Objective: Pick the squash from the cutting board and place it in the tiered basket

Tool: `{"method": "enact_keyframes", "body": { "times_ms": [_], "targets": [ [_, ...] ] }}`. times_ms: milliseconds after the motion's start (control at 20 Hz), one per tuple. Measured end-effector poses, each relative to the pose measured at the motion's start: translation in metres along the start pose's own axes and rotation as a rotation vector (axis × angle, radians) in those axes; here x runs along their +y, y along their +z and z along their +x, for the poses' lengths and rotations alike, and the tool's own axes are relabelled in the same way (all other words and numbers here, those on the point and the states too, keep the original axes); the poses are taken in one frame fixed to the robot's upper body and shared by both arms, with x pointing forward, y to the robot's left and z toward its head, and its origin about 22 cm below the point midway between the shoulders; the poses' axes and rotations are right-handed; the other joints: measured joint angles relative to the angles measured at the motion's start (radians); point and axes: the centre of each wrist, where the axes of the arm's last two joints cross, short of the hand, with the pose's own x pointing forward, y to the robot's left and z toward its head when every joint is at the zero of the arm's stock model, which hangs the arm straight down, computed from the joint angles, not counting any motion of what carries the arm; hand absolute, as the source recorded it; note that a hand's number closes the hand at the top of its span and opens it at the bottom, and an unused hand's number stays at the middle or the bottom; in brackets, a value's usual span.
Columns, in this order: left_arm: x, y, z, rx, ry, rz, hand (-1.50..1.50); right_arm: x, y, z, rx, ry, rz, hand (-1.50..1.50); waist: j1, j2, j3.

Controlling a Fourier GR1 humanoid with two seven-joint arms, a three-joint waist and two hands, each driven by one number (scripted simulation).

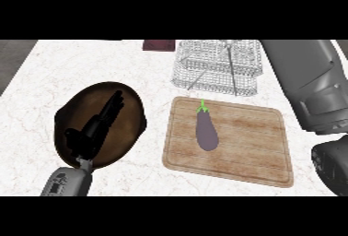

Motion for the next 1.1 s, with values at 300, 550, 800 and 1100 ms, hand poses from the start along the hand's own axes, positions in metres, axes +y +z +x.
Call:
{"method": "enact_keyframes", "body": {
  "times_ms": [300, 550, 800, 1100],
  "targets": [
    [-0.005, 0.0, -0.001, 0.0, 0.002, -0.004, 0.0, 0.003, -0.003, -0.001, 0.162, -0.189, 0.099, -1.5, -0.003, -0.001, 0.0],
    [-0.005, 0.006, -0.002, -0.002, 0.006, -0.002, 0.0, 0.01, -0.005, -0.007, 0.22, -0.328, 0.126, -1.5, -0.004, -0.002, 0.0],
    [-0.002, 0.008, -0.004, 0.0, 0.008, 0.012, 0.0, -0.01, -0.003, -0.009, 0.208, -0.39, -0.026, -1.5, -0.016, -0.005, 0.0],
    [-0.003, 0.005, -0.001, -0.002, 0.01, 0.016, 0.0, -0.065, 0.006, -0.034, 0.203, -0.38, -0.372, -1.5, -0.024, -0.004, 0.0]
  ]
}}
